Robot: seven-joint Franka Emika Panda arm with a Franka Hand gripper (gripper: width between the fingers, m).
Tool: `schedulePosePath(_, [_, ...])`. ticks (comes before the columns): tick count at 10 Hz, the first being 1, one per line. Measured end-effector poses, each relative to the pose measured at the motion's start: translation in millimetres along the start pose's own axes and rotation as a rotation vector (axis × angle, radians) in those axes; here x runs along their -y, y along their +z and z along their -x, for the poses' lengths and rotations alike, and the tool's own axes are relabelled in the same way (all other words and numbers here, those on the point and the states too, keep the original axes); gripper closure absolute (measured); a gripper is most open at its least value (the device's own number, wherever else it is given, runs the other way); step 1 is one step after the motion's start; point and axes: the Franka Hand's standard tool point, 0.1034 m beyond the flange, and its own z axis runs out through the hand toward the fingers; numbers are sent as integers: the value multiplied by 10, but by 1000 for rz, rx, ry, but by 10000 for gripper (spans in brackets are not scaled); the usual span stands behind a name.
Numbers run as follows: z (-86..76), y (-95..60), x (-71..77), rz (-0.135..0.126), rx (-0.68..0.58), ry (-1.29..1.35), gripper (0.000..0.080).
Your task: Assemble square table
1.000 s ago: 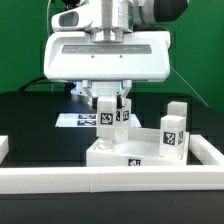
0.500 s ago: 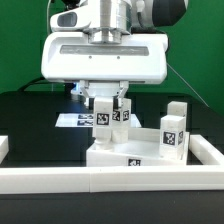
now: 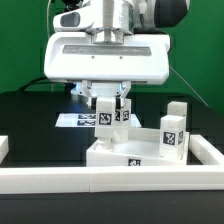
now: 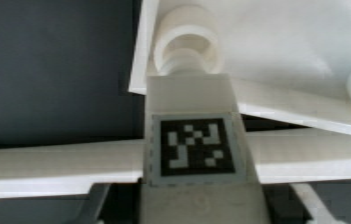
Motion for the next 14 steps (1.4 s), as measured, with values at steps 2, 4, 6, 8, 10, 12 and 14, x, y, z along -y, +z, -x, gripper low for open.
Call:
schedulePosePath(2, [0,3,5,4,-10,-3,509])
schedulePosePath(4, [-2,3,23,5,-15,-7,509])
schedulePosePath(6, [-15,0,14,3,-11,-5,509])
schedulePosePath(8, [-10,4,13,4,-10,-5,509])
schedulePosePath(10, [18,7,29,6,-12,-8,509])
schedulePosePath(12, [35,12,31,6,-9,-9,509])
schedulePosePath(14, [62,26,33,6,-4,-10,509])
